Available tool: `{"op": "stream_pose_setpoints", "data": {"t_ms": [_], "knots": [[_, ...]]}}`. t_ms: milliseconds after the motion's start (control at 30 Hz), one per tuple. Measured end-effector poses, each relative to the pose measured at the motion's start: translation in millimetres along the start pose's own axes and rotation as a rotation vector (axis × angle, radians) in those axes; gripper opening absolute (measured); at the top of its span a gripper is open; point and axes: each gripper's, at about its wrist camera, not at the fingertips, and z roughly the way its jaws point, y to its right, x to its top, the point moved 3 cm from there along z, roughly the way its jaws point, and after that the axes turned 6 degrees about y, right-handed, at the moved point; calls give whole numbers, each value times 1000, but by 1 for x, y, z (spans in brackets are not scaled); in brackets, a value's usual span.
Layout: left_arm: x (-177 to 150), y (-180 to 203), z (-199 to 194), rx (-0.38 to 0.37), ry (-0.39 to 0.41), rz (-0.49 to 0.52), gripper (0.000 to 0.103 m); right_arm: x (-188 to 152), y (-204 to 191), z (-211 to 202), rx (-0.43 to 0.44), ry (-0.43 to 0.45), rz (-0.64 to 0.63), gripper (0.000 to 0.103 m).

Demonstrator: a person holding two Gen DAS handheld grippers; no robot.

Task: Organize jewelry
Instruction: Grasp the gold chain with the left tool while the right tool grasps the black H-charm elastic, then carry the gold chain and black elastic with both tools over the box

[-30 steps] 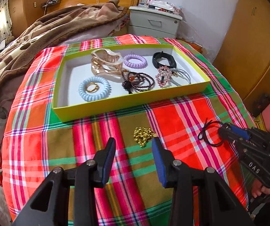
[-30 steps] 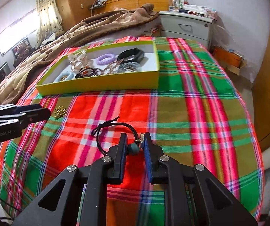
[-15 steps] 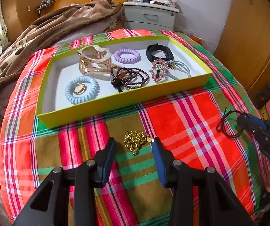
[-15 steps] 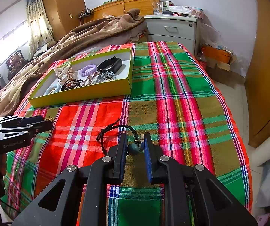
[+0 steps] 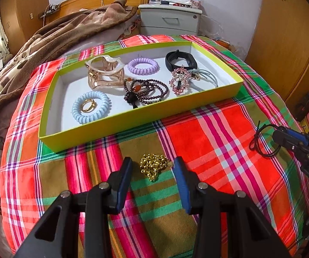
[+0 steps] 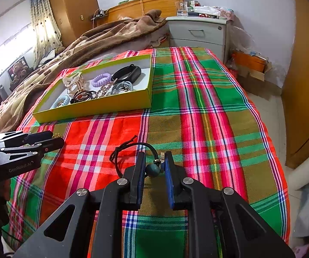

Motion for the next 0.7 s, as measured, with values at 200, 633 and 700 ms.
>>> {"op": "stream_pose_setpoints", "data": {"t_ms": [200, 633, 700], "knots": [[-1, 5, -2, -31, 5, 17, 19, 2, -2, 2, 2, -2, -2, 18], [-1, 1, -10, -30, 24, 6, 13, 5, -10, 4, -4, -6, -15, 18], [-1, 0, -13, -29, 31, 7, 13, 5, -11, 4, -5, -4, -16, 18]]}}
